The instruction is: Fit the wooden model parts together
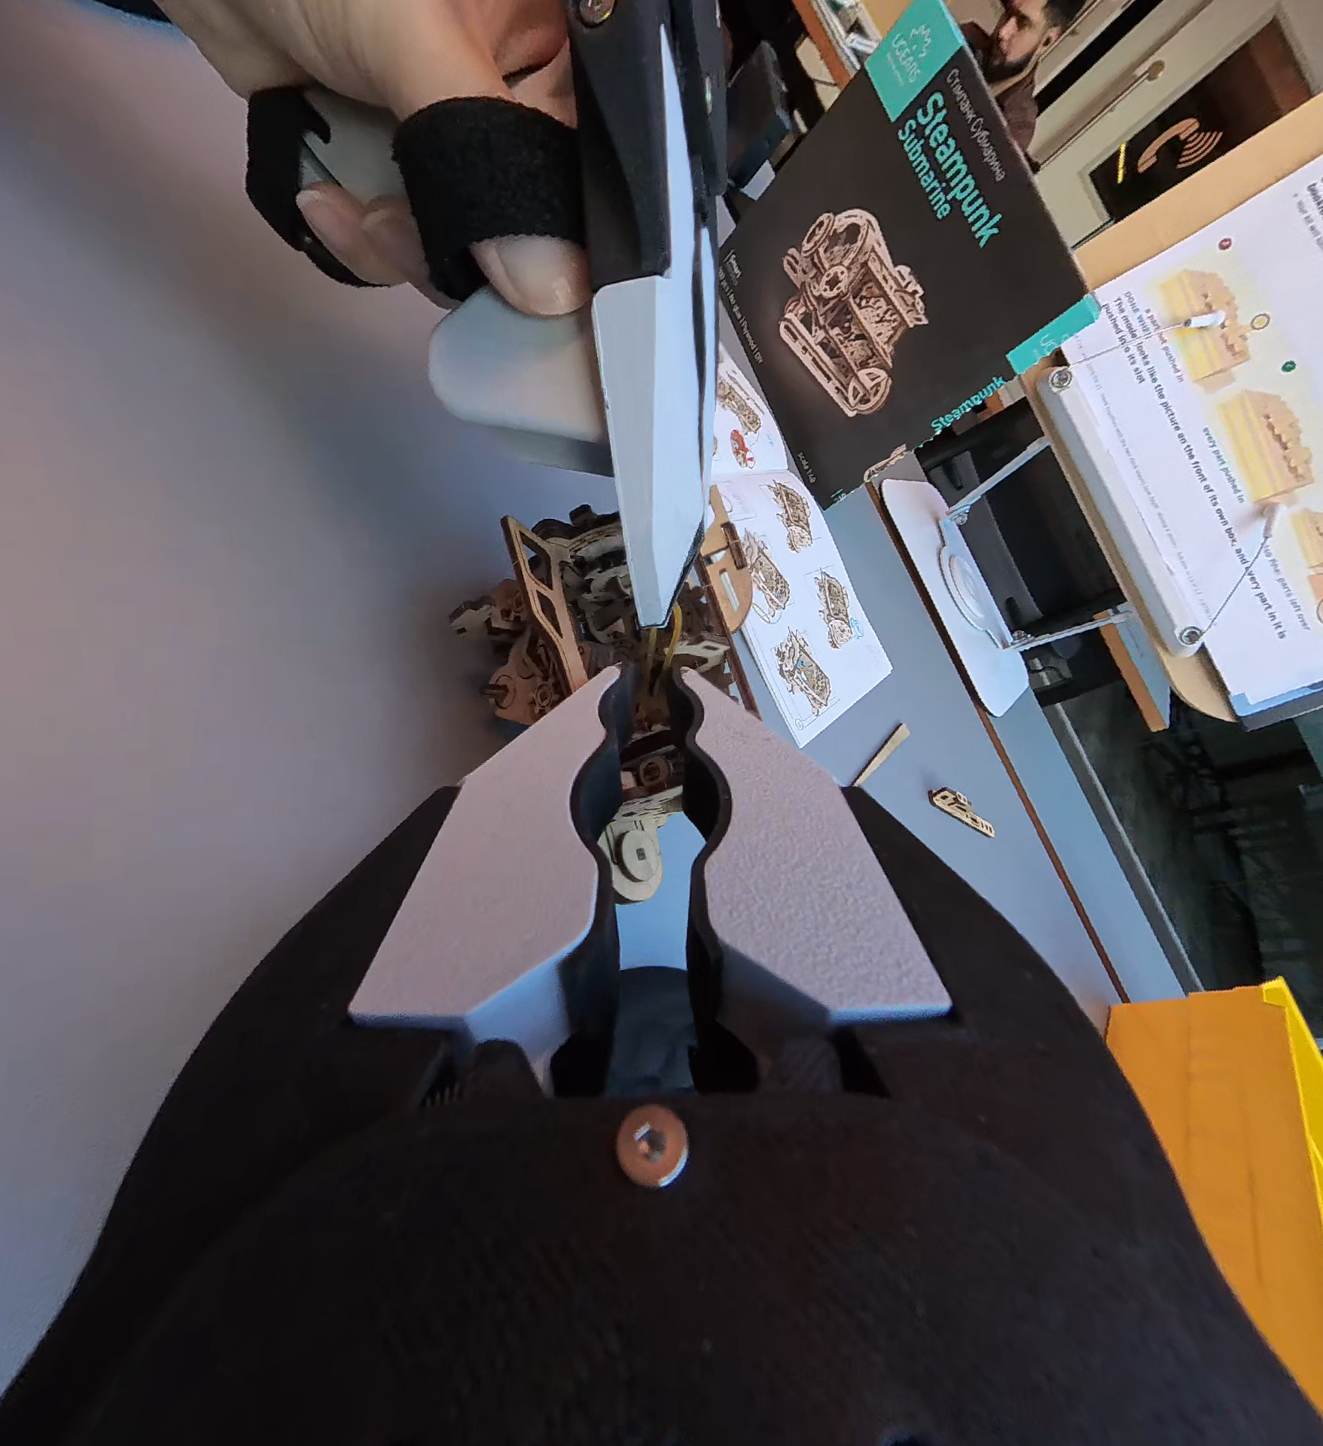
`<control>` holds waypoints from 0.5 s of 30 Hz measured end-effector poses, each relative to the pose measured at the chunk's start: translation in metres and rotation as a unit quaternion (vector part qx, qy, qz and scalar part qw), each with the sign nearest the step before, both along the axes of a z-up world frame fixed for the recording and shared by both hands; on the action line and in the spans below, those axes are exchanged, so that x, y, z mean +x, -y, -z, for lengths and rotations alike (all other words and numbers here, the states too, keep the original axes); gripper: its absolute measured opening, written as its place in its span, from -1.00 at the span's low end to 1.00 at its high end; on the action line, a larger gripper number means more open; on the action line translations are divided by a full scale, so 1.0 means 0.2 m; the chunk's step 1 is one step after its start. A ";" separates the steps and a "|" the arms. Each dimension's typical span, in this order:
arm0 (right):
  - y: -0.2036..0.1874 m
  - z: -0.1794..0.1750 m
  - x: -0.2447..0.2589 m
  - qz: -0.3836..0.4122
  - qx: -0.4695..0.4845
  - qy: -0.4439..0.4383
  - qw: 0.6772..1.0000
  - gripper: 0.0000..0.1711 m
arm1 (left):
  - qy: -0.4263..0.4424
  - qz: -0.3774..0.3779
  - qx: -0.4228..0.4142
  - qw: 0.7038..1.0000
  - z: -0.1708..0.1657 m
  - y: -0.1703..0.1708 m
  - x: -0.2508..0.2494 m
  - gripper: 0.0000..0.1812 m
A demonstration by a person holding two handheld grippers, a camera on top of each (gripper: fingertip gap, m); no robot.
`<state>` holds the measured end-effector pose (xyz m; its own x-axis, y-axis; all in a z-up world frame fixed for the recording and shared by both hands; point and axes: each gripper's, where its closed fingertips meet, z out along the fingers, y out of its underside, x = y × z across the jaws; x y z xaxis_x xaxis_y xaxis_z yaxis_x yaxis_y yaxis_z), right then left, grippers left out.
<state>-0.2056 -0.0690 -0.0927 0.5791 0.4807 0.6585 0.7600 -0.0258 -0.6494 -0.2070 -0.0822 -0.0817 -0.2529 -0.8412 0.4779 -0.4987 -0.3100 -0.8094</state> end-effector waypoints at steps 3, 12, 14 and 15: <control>0.00 0.00 0.00 -0.001 0.011 0.001 1.000 -0.96 | -0.001 -0.001 0.001 1.000 0.00 0.00 0.00 -1.00; -0.01 0.01 0.00 -0.005 0.009 0.000 1.000 -1.00 | -0.004 0.001 0.001 1.000 0.01 0.00 -0.01 -1.00; -0.01 0.01 -0.01 -0.008 0.004 -0.002 1.000 -1.00 | -0.002 0.008 0.010 1.000 0.01 0.00 -0.02 -1.00; -0.01 0.01 -0.01 -0.013 0.000 -0.006 1.000 -1.00 | 0.001 0.014 0.016 1.000 0.01 0.01 -0.02 -1.00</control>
<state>-0.2083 -0.0674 -0.0939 0.5741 0.4952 0.6521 0.7528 -0.0059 -0.6582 -0.2111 -0.0841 -0.0830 -0.2773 -0.8489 0.4499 -0.5051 -0.2695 -0.8199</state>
